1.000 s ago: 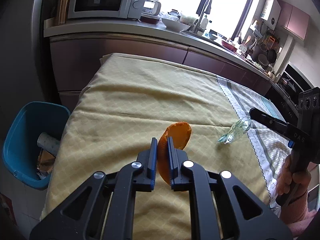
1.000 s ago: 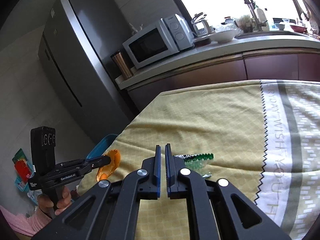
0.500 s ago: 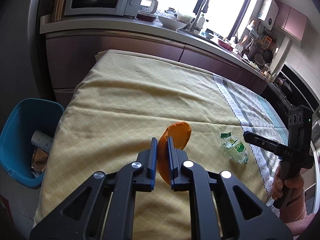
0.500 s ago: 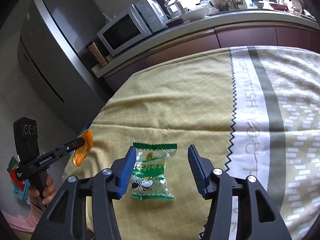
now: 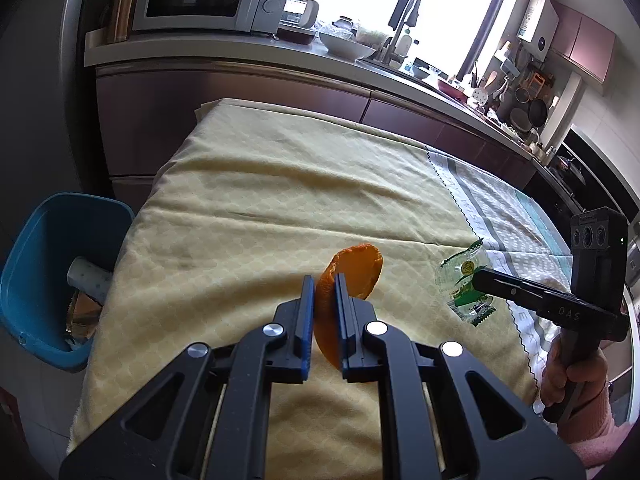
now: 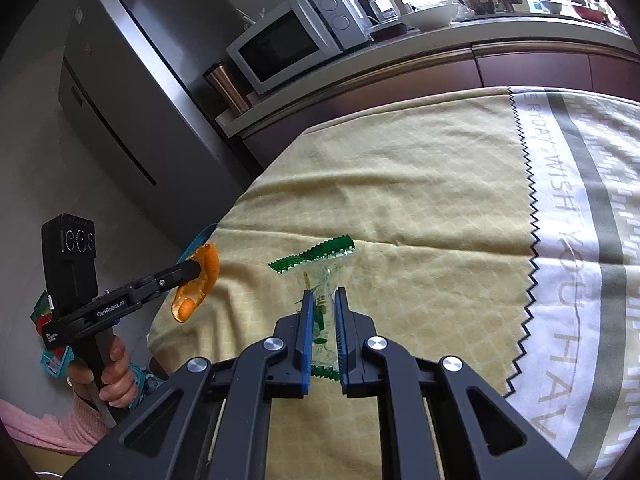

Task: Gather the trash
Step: 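Carry the orange peel and candy wrapper with both tools over the blue bin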

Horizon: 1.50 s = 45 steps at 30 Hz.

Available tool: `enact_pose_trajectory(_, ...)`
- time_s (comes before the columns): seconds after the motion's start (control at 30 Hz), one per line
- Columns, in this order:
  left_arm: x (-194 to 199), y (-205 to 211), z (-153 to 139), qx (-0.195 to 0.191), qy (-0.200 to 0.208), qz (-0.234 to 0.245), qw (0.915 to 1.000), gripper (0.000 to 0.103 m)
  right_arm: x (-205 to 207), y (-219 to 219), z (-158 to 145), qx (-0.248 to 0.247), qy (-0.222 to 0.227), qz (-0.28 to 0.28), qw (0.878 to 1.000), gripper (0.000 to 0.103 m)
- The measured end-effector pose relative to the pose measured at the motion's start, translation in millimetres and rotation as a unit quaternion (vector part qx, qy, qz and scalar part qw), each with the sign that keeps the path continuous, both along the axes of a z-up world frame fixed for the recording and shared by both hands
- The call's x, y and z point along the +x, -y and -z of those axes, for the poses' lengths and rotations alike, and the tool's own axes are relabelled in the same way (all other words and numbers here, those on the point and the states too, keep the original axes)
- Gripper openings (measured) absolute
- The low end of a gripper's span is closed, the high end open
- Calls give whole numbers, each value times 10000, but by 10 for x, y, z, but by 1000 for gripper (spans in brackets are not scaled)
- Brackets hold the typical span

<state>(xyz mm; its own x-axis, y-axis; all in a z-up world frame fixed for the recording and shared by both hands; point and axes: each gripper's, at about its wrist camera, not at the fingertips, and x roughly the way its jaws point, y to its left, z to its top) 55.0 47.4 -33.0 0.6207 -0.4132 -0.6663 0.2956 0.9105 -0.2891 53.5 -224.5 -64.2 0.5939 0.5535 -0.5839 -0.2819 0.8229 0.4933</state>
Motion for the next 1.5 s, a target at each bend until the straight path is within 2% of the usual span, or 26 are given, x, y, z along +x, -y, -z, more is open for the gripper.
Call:
enact_pose_trajectory(0.27,-70,-150,-87,69,127,-189,9997,10,130,-307,-203,105,266,-406,9988,9)
enact_pose_trajectory(0.93,-181,-715,-184,76,225,-816,9964,10,441,-1038,-327,25,381,-1195,9921,9)
enact_pose_trajectory(1.5,-195,-1312,-271,157,382,-1555,9870,10,693,-1597,-390,-58,367,-1715,9845,9)
